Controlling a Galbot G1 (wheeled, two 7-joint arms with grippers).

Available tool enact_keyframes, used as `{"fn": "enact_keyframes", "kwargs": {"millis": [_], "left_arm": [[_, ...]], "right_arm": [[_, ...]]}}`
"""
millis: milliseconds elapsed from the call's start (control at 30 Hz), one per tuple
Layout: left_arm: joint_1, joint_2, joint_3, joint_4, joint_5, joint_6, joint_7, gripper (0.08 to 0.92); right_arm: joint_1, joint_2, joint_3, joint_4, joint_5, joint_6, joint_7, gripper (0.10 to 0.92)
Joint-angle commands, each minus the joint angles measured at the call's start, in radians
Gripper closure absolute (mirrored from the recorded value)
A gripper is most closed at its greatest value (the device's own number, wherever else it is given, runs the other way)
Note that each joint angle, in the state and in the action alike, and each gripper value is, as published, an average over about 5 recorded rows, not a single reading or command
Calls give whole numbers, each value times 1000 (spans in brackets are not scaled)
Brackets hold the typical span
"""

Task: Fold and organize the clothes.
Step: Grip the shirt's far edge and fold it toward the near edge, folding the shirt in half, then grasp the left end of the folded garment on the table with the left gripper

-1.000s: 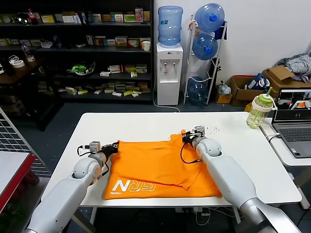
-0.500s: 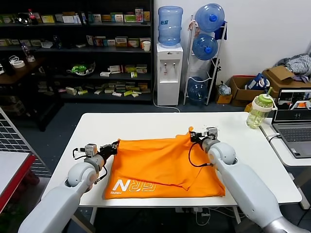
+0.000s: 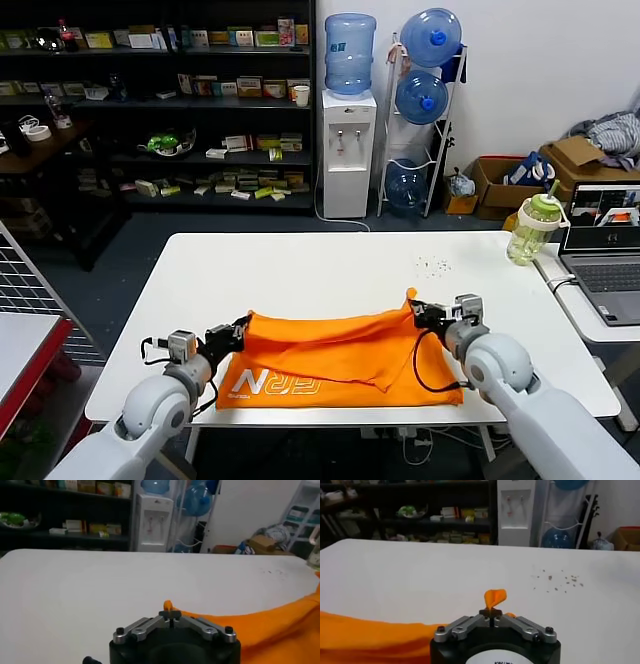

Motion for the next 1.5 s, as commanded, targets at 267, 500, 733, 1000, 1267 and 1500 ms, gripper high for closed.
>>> {"fn": "enact_keyframes", "kwargs": {"millis": [267,500,733,1000,1267,1500], "left_arm": [[115,18,-20,-88,53,13,-27,866],[131,11,-36,-78,70,15,-40,669],[155,-28,-44,-29,83,12,-31,461],[146,-48,-35,34,79,10,-19,239],[136,-51,-34,83,60,-7,-3,198],[141,-49,-31,77,32,2,-21,380]], "right_arm": [[-246,-67,127,201,-4,-48,22,826],[-272,-60,155,205,-27,-46,11,627],[-314,-42,196,211,-46,-41,1,419],[-338,-24,216,220,-52,-41,1,223],[-345,-18,220,220,-53,-40,2,203],[-342,-20,220,218,-52,-40,2,203]]}}
